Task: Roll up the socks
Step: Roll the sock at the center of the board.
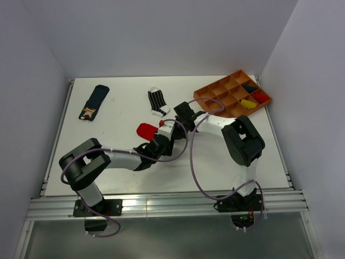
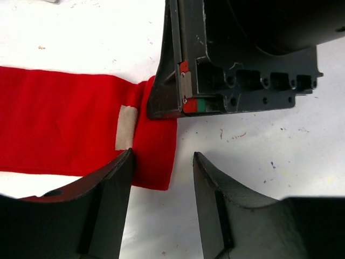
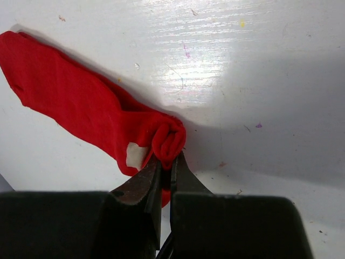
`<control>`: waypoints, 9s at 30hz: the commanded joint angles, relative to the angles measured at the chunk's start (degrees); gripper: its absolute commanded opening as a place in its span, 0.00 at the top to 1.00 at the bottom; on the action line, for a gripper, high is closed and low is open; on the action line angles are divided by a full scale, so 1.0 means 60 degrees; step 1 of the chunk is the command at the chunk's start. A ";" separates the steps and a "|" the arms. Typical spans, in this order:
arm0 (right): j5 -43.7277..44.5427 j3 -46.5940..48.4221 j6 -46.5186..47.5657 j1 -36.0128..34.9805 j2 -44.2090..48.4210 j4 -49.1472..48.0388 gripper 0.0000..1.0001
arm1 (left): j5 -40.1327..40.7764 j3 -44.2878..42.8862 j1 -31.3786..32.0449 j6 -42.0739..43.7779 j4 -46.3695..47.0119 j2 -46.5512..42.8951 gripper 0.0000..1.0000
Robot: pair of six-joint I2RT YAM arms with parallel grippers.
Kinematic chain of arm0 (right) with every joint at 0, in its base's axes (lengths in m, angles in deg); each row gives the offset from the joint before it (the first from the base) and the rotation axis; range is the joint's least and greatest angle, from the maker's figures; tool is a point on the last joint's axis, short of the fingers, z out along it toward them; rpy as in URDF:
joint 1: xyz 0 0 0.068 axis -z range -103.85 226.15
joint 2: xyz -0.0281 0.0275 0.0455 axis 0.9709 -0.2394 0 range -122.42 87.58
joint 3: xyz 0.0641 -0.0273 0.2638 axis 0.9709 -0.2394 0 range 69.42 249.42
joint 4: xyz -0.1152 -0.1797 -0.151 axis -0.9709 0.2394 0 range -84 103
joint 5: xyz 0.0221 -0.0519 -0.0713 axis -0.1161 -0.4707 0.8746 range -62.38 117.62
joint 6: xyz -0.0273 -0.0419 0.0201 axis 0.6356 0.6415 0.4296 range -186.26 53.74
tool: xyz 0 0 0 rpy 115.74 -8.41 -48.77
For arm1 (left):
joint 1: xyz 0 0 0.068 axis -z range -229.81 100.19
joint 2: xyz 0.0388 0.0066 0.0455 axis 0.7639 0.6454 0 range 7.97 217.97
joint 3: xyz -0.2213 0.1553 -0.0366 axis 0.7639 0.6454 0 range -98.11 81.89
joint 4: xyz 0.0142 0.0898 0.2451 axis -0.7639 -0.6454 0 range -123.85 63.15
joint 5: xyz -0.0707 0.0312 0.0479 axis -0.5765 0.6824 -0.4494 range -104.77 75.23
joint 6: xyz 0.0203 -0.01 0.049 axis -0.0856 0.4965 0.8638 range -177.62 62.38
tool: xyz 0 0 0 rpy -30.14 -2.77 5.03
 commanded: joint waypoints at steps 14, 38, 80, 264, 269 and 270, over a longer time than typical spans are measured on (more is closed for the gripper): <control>-0.0247 0.0674 0.0111 -0.0032 -0.0135 0.0519 1.00 | 0.0506 -0.1219 0.0237 -0.0361 -0.1334 0.1404 0.62; -0.0570 -0.2504 -0.0914 0.0407 0.1930 -0.3962 0.45 | -0.4897 0.0274 -0.2560 -0.3627 -0.0163 0.0218 1.00; -0.0263 -0.2183 -0.1193 0.0437 -0.0032 -0.4695 0.66 | -0.8312 0.0362 -0.4157 -0.5781 0.0613 0.1727 1.00; 0.0280 0.1274 0.0243 -0.0574 -0.0706 0.0475 1.00 | 0.1854 -0.1336 0.0574 -0.1973 -0.1993 0.0965 0.45; 0.0148 0.1318 0.0228 -0.0574 -0.0692 0.0490 1.00 | 0.2015 -0.1483 0.0574 -0.2324 -0.2447 0.1112 0.48; 0.0133 0.1362 0.0228 -0.0574 -0.0692 0.0519 1.00 | 0.2073 -0.1527 0.0560 -0.2411 -0.2651 0.1170 0.50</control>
